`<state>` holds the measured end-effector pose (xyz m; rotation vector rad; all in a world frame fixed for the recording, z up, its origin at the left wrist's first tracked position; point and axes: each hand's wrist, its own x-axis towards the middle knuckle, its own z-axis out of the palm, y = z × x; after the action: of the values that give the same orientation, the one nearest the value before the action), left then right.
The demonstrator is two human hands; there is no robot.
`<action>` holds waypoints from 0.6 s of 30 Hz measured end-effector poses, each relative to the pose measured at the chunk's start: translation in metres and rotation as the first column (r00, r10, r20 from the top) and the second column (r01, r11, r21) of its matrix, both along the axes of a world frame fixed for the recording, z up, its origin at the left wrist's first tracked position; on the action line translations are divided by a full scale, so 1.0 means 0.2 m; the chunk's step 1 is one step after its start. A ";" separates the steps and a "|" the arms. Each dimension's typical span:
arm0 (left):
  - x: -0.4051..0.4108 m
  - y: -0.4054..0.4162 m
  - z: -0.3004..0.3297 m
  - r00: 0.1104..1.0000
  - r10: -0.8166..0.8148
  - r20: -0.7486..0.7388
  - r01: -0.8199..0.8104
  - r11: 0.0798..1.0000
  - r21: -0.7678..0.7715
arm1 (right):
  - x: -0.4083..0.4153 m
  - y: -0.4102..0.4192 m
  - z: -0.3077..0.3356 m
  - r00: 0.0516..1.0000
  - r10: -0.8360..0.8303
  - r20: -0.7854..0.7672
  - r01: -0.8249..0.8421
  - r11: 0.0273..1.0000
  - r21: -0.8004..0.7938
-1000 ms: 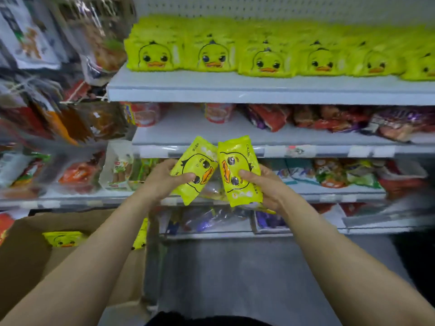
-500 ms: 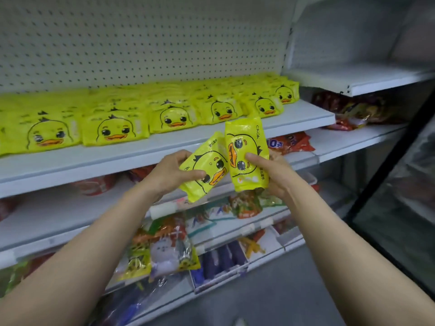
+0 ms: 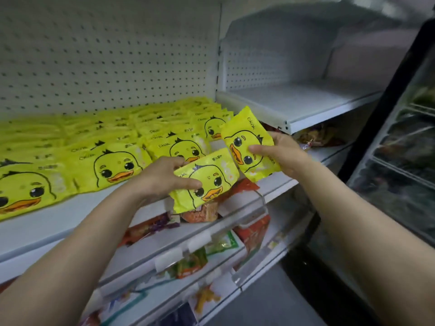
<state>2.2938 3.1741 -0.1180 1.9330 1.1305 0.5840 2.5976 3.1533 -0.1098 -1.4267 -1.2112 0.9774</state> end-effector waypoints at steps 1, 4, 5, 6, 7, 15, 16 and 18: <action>0.03 0.03 0.00 1.000 0.002 -0.011 -0.002 1.000 0.003 | 0.05 0.05 0.02 0.997 0.018 0.075 -0.017 1.000 -0.010; 0.10 0.10 -0.02 0.999 0.038 0.002 -0.038 0.999 -0.006 | 0.13 0.21 0.08 0.968 0.071 0.239 -0.065 0.997 -0.034; 0.11 0.11 -0.02 0.999 0.044 0.009 -0.044 0.999 -0.015 | 0.14 0.26 0.09 0.953 0.096 0.288 -0.089 0.995 -0.039; 0.13 0.11 -0.03 0.999 0.049 0.005 -0.049 0.999 -0.024 | 0.15 0.31 0.10 0.928 0.123 0.351 -0.115 0.992 -0.044; 0.14 0.12 -0.04 0.998 0.061 0.002 -0.061 0.998 -0.032 | 0.15 0.36 0.11 0.895 0.156 0.417 -0.148 0.988 -0.052; 0.22 0.12 -0.04 0.974 0.228 -0.008 -0.228 0.969 -0.098 | 0.14 0.76 0.20 0.475 0.365 0.801 -0.337 0.916 -0.218; 0.24 0.12 -0.03 0.968 0.250 -0.004 -0.249 0.963 -0.099 | 0.14 0.81 0.20 0.448 0.392 0.804 -0.367 0.900 -0.234; 0.28 0.12 -0.02 0.959 0.284 0.005 -0.282 0.955 -0.091 | 0.13 0.87 0.21 0.418 0.416 0.807 -0.414 0.879 -0.239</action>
<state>2.3501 3.1984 -0.1221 1.6984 1.4109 0.6896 2.6232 3.3268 -0.0674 -1.6981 -2.4026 0.5372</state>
